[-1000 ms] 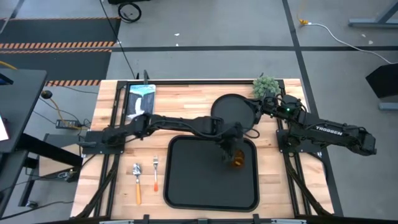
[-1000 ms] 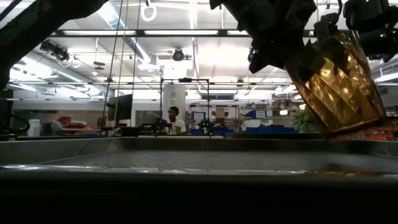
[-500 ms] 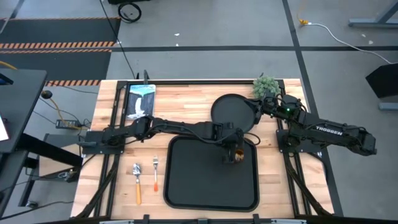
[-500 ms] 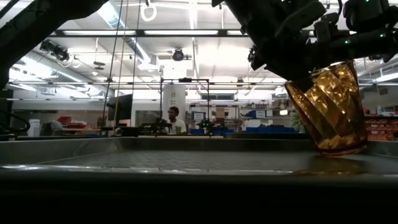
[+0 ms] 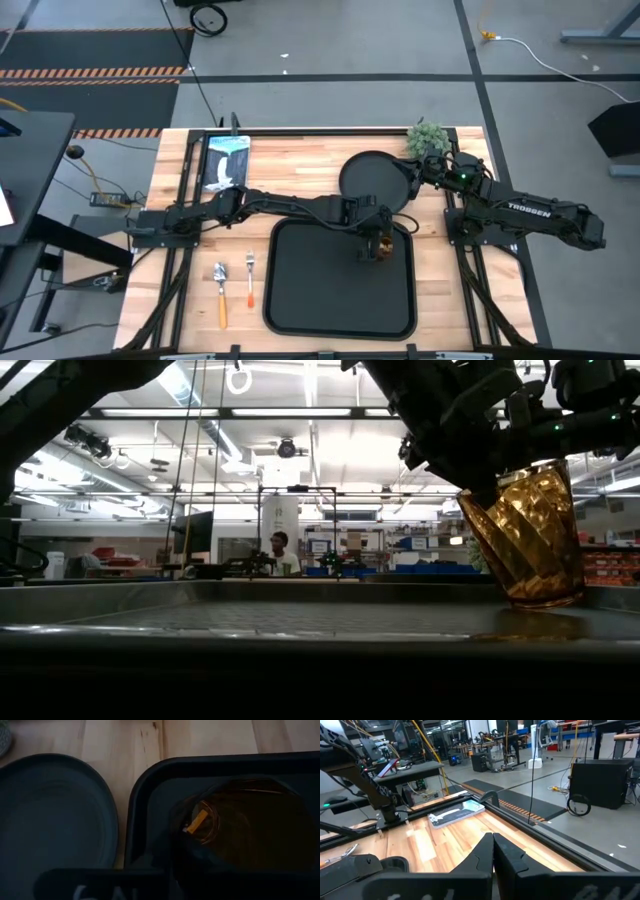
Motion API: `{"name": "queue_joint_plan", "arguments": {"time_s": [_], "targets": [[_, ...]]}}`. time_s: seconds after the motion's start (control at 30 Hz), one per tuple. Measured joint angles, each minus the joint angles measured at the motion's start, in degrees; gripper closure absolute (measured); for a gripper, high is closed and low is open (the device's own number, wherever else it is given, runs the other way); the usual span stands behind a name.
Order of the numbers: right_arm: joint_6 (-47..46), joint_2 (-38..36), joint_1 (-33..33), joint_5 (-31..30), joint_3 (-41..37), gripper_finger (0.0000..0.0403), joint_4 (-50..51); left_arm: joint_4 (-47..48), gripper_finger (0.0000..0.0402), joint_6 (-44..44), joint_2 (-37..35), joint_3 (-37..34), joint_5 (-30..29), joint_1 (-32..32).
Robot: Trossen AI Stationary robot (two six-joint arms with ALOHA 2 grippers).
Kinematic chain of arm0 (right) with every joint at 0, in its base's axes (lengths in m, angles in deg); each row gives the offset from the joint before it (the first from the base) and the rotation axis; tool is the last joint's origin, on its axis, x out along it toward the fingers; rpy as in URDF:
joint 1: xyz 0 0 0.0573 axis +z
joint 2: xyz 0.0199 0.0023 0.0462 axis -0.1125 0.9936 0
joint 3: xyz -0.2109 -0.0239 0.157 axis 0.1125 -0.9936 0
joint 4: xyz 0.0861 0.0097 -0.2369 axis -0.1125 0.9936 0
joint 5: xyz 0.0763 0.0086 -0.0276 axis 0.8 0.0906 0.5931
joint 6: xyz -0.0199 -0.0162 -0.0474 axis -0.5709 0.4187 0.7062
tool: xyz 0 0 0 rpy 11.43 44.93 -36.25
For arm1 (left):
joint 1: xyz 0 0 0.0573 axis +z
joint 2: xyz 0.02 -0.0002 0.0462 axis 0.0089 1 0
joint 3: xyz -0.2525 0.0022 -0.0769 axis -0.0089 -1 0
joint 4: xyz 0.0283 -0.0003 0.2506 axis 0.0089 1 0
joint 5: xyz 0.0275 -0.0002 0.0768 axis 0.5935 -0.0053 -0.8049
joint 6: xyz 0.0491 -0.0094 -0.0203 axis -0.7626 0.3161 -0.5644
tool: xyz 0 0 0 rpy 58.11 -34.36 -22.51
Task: Pick and place plate/cup/fork/spoon on tray
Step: Put the brown cup on the black tray
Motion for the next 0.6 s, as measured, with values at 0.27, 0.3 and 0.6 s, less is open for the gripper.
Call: {"name": "queue_joint_plan", "arguments": {"time_s": [0.27,0.3,0.6], "targets": [[0.0,0.0,0.0,0.0,0.0,0.0390,0.0,0.0,0.0311,0.1,0.0,0.0,-0.1,0.0],[0.0,0.0,0.0,0.0,0.0,0.0391,0.0,0.0,0.0306,0.1,0.0,0.0,-0.1,0.0],[0.0,0.0,0.0,0.0,0.0,0.0389,0.0,-2.0,0.0271,-1.1,0.0,0.0,-1.1,0.0]]}}
